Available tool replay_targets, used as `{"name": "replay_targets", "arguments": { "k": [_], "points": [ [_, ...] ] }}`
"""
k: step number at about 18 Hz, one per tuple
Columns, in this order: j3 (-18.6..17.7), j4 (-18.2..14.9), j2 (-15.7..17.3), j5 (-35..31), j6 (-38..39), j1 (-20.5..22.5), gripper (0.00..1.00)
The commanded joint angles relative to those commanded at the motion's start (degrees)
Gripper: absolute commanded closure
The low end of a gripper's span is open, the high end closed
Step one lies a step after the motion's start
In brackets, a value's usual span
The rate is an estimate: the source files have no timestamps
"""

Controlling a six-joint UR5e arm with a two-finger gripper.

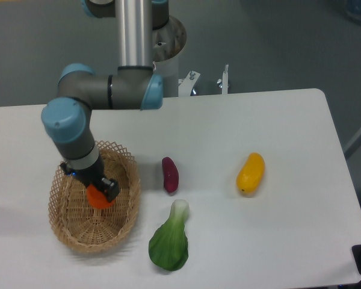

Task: Pick up the orange from the basket
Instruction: 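Carry the orange across the table toward the yellow mango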

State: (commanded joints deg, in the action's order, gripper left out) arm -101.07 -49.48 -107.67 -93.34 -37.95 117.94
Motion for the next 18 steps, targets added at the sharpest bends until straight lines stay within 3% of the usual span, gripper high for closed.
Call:
{"name": "replay_targets", "arguments": {
  "k": [3,4,6,8,11,14,18],
  "points": [
    [-0.26,-0.09,2.90,0.00,-3.43,4.21,0.32],
    [-0.44,-0.27,3.78,0.09,-6.05,7.45,0.32],
    [-0.61,-2.54,5.62,0.35,-10.72,10.98,0.32],
    [-0.53,-6.32,7.47,0.53,-18.35,17.12,0.32],
    [-0.53,-7.83,7.83,1.75,-27.76,25.73,0.32],
    [-0.26,-7.83,7.74,3.16,-33.92,31.45,0.32],
    [-0.09,-7.74,7.74,4.66,-36.93,34.64,0.32]
  ]
}}
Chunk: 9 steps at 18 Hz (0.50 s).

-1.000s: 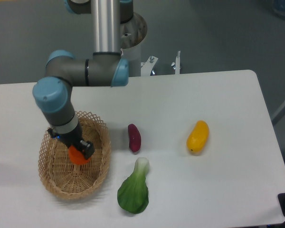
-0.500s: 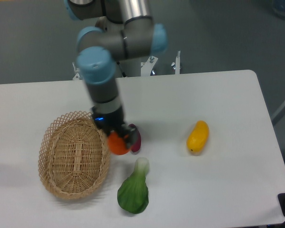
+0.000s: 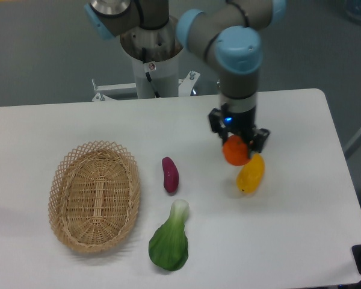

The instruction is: Pick up the orange from the basket

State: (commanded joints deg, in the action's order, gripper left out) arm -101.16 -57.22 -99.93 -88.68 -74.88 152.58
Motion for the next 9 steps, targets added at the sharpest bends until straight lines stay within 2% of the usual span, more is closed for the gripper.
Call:
{"name": "replay_targets", "arguments": {
  "k": [9],
  "points": [
    [0.00,0.09,0.00,0.53,0.09,0.18,0.32]
  ]
}}
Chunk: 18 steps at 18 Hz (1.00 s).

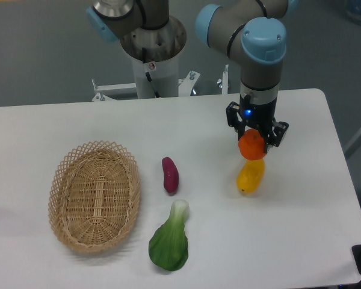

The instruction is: Pick up the orange from the basket

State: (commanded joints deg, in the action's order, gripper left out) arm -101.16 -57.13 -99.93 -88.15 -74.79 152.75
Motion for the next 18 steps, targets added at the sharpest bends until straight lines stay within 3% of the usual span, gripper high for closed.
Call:
{"name": "replay_targets", "arguments": {
  "k": [18],
  "points": [
    [0.18,0.26,-0.09,0.62,0.00,0.26,0.32]
  ]
}}
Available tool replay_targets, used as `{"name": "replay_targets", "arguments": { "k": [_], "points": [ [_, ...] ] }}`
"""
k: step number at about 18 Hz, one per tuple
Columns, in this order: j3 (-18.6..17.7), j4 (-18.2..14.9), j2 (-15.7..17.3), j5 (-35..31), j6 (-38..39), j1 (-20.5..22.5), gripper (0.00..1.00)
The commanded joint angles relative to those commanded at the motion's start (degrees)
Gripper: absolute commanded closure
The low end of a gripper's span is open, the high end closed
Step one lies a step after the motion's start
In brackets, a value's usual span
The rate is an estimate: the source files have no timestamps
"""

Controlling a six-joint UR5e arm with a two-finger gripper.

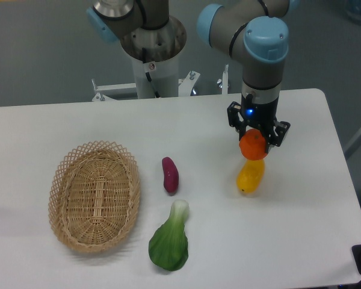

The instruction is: Pick up the orange from the basket

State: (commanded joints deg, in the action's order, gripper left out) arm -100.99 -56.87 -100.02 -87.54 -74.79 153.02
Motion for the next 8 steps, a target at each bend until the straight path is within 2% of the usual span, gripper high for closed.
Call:
{"name": "replay_targets", "arguments": {
  "k": [8],
  "points": [
    [0.18,0.09,0.00,0.70,0.00,0.17,0.32]
  ]
}}
